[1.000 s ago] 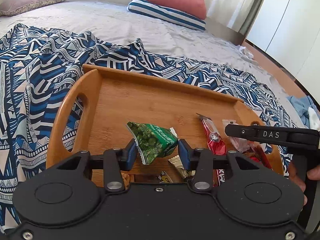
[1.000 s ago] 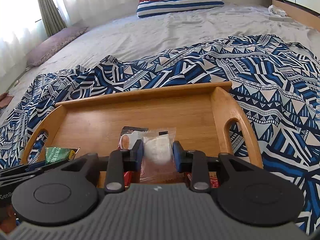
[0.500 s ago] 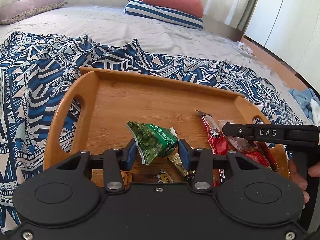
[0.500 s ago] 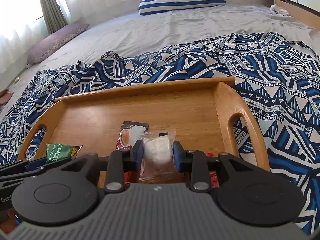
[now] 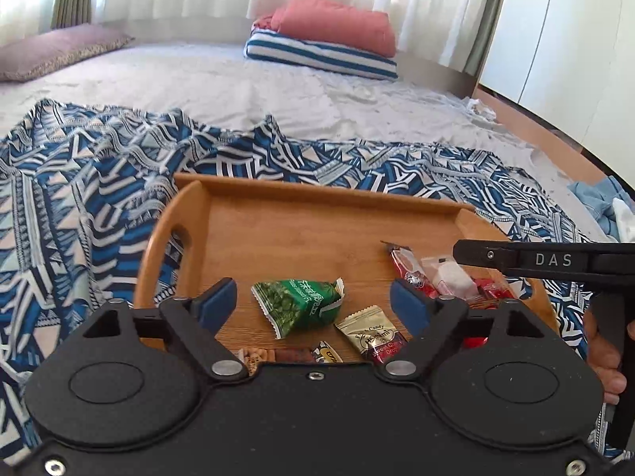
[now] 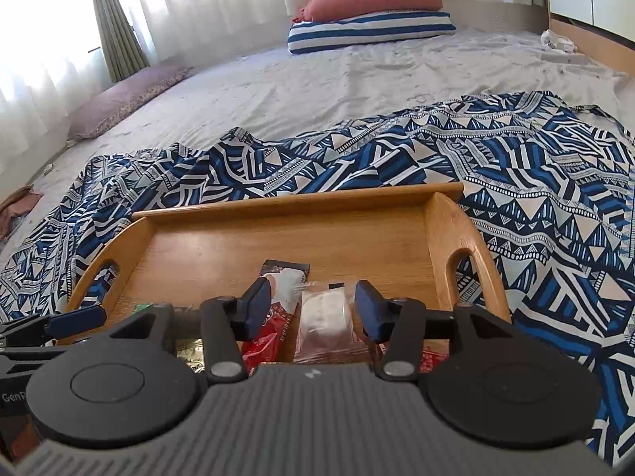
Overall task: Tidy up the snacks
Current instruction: 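Withdraw both open tools from the tray back to the snack pile, then grasp the pink biscuit packet with the left tool while the right tool grasps the clear cookie packet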
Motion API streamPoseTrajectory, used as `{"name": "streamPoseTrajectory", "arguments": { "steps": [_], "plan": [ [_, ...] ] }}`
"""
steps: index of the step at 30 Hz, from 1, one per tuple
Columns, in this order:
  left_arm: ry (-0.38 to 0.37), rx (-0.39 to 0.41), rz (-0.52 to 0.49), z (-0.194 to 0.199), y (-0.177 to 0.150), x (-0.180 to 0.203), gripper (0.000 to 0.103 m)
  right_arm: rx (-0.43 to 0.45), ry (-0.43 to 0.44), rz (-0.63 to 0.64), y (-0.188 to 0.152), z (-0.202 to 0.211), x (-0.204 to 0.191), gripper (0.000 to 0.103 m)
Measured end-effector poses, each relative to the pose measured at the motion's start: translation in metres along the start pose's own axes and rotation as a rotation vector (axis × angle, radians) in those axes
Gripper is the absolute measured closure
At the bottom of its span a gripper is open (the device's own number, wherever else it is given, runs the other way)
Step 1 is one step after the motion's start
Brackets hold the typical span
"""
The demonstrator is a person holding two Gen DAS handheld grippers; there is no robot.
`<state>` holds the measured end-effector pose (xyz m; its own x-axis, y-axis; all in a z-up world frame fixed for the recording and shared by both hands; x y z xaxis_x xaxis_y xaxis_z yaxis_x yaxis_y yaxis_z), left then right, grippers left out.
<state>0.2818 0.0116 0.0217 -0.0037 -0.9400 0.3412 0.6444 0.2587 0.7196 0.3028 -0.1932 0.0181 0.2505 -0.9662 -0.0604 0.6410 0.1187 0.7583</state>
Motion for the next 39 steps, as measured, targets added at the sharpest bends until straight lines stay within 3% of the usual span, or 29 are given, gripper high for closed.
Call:
{"name": "streamPoseTrajectory", "arguments": {
  "steps": [11, 20, 30, 39],
  "plan": [
    [0.006, 0.092, -0.056, 0.073, -0.009, -0.008, 0.005, 0.087, 0.031, 0.098, -0.009, 0.062, -0.026, 0.017],
    [0.009, 0.098, -0.095, 0.115, -0.035, -0.014, 0.003, 0.102, 0.068, 0.193, -0.039, 0.098, -0.06, 0.012],
    [0.046, 0.007, -0.157, 0.114, -0.08, -0.017, 0.002, 0.091, 0.096, 0.3, -0.087, 0.122, -0.094, 0.011],
    [0.08, -0.026, -0.137, 0.108, -0.102, -0.028, 0.003, 0.086, 0.103, 0.357, -0.131, 0.139, -0.117, 0.011]
  ]
}}
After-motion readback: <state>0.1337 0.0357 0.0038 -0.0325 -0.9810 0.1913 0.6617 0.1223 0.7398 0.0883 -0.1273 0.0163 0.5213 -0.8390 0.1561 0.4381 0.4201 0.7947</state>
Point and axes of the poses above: each gripper's, at about its wrist camera, not at the fingertips, and z roughly against the way its jaws point, x to its right, y to its top, the point moved 4 cm from there along -z, roughly the way its jaws point, and after that the axes turned 12 degrees about z, right-handed, at the moved point
